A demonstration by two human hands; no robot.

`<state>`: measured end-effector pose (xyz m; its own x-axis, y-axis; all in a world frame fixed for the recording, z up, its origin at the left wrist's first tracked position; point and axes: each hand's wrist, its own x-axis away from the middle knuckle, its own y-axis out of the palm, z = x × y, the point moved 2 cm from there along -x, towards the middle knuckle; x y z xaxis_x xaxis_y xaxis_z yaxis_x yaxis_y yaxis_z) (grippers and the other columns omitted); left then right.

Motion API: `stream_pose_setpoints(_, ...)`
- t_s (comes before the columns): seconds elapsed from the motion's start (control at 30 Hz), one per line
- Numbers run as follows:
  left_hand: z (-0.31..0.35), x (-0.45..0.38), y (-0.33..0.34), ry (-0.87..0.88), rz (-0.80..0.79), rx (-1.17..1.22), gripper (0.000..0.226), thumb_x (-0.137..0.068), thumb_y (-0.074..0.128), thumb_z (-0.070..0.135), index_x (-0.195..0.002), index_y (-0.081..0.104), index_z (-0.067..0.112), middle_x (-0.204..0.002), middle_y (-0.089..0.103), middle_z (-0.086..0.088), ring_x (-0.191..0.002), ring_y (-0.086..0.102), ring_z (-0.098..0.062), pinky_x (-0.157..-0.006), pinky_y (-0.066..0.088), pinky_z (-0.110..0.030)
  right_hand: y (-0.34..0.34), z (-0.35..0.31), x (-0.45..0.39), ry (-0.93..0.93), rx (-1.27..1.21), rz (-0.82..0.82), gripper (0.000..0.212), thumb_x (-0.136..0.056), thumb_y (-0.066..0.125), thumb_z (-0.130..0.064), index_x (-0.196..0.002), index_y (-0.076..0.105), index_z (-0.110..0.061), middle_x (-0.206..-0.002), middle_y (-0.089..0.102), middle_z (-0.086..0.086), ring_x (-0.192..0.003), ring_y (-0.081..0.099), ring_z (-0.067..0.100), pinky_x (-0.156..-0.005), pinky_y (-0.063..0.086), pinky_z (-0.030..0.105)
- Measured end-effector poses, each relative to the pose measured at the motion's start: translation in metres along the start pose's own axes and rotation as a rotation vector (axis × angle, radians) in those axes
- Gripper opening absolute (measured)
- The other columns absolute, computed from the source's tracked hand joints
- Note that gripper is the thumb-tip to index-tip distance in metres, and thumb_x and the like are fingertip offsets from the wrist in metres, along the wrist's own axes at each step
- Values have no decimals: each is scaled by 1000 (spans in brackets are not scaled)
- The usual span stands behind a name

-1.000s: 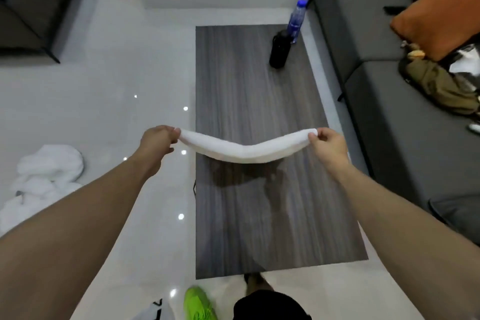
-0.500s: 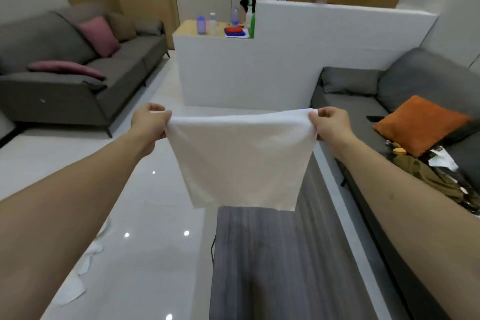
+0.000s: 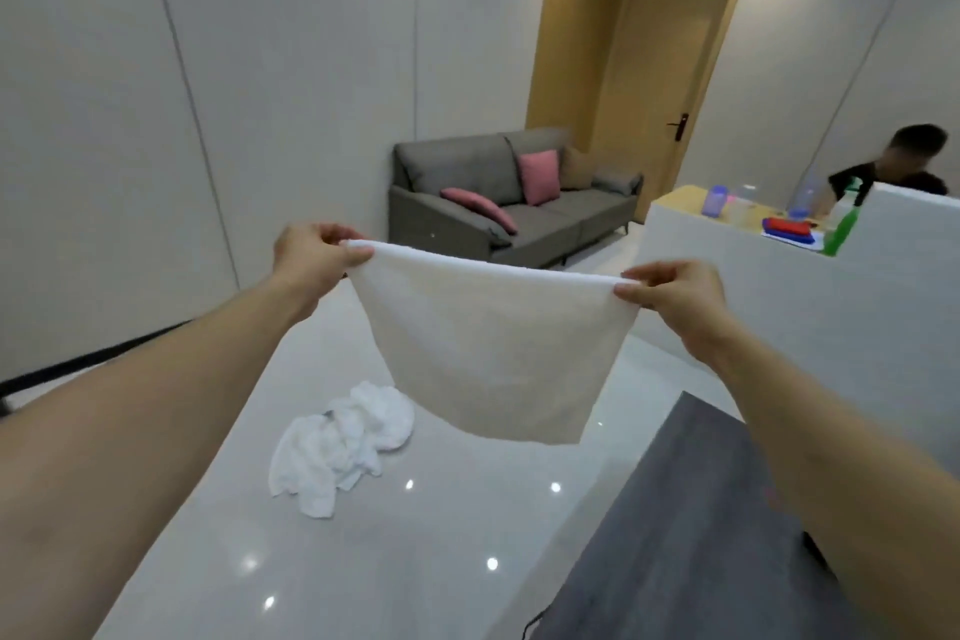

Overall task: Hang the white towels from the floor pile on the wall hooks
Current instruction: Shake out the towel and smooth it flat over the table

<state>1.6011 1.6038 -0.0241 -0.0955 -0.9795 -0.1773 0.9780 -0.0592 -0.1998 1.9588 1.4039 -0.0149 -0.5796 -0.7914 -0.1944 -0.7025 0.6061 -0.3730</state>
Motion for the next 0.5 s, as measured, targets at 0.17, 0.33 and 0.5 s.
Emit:
stream_pose_setpoints(0.17, -11, 29, -142, 9, 335, -173, 13, -76, 82, 17, -86, 74, 15, -85, 69, -3, -81, 60, -15, -73, 42, -19, 120, -57, -13, -159, -44, -209, 13, -72, 87, -15, -79, 75, -15, -82, 71, 8, -74, 63, 19, -67, 49, 25)
stream_pose_setpoints(0.33, -25, 75, -300, -51, 604, -285, 12, -77, 81, 23, -81, 71, 17, -79, 64, 0, -75, 55, -14, -71, 40, -22, 272, -126, 8, -291, -133, -420, 12, -76, 82, -14, -73, 71, -14, -75, 69, 5, -68, 60, 16, -64, 49, 29)
stream_pose_setpoints(0.5, -31, 142, -465, -49, 839, -311, 17, -79, 76, 18, -72, 60, 19, -73, 59, 2, -74, 52, -17, -69, 40, -26, 438, -224, 80, -383, -268, -691, 12, -78, 72, -16, -74, 61, -18, -73, 59, 1, -70, 52, 14, -63, 42, 30)
